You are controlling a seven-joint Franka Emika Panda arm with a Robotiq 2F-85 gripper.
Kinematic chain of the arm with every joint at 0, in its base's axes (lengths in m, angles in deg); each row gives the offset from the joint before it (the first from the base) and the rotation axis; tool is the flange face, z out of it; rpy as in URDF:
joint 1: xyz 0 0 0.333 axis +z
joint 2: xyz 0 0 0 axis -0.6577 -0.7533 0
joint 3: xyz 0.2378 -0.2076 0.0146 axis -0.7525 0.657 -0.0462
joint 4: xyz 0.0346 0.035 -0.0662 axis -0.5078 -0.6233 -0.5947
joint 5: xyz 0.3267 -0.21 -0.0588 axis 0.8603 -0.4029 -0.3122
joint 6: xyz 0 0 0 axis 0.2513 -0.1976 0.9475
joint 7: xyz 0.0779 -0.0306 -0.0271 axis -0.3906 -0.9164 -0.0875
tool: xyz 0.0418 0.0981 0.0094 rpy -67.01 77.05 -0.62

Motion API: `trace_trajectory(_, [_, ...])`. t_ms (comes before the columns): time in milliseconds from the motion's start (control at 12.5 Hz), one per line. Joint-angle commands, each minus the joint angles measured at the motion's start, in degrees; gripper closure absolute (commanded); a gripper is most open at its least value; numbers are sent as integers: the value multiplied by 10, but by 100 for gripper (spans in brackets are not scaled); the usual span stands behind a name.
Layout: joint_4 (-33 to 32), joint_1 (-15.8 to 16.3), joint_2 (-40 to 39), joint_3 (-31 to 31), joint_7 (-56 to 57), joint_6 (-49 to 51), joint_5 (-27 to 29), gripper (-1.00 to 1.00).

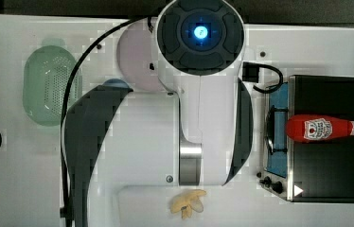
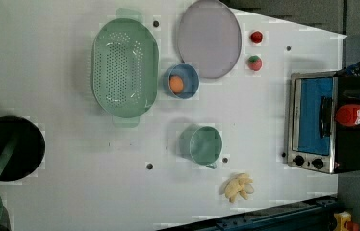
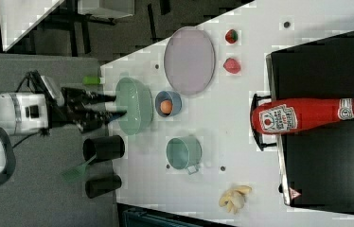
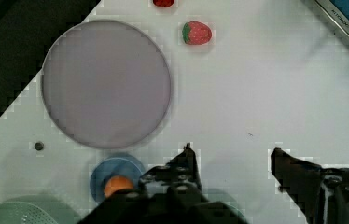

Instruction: Pick Ketchup from oven and place it on table.

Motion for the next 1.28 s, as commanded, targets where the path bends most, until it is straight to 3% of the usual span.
trace_trajectory(80, [-108,-10,203,30,-17,89,0,-60])
trace_trajectory(240, [-108,-11,203,30,-17,89,0,-100])
trace_trajectory(640, [-108,-37,186,68,-17,62,-1,-100])
trace_trajectory(1280, [-100,-68,57,224,-16,-101,-1,-100])
